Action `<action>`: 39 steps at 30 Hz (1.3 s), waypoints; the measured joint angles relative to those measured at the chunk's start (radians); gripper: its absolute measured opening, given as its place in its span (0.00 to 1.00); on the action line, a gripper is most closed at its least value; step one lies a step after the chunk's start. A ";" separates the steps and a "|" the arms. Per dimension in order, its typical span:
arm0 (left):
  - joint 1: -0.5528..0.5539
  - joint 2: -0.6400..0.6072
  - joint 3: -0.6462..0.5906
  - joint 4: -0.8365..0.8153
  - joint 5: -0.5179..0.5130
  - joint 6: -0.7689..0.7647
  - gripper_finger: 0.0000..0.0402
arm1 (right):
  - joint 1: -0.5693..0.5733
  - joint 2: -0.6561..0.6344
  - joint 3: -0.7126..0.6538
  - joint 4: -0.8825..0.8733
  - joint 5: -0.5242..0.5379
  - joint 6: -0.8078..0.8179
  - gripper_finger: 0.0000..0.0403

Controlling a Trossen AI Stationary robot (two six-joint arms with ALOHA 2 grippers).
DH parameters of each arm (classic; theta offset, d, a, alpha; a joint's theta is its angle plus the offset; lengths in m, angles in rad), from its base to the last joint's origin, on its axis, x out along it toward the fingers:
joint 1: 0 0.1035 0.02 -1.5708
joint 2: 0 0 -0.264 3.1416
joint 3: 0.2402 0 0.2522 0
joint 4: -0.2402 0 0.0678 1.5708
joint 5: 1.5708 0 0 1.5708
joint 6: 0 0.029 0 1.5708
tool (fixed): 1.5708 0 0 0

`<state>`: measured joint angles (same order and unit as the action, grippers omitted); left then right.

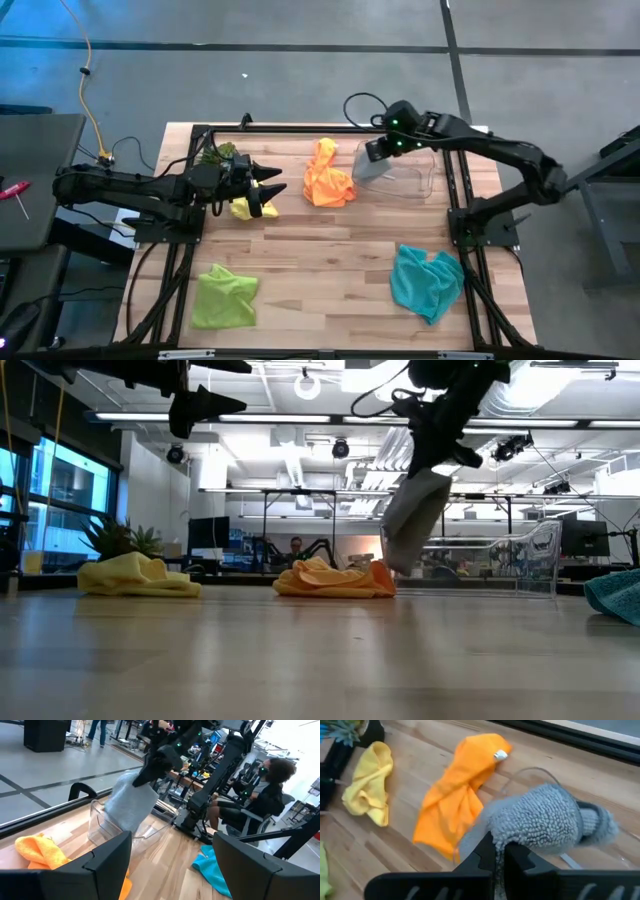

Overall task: Fold microfiber towels
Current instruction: Put the gray microfiber towel into the transparent bin

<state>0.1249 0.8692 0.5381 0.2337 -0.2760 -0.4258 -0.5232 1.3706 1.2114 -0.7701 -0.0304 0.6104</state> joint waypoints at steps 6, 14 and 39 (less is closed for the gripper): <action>0.000 0.000 0.000 0.000 0.001 0.000 0.67 | -0.001 -0.009 -0.059 -0.077 0.050 0.004 0.00; 0.000 0.000 0.000 0.003 0.001 -0.008 0.67 | -0.027 -0.113 -0.399 0.210 -0.041 0.199 0.00; 0.000 0.000 0.000 0.005 -0.002 -0.015 0.67 | -0.063 -0.139 -0.485 0.086 0.052 0.169 0.00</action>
<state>0.1249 0.8694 0.5381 0.2382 -0.2782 -0.4412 -0.5860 1.2321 0.7268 -0.6842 0.0211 0.7793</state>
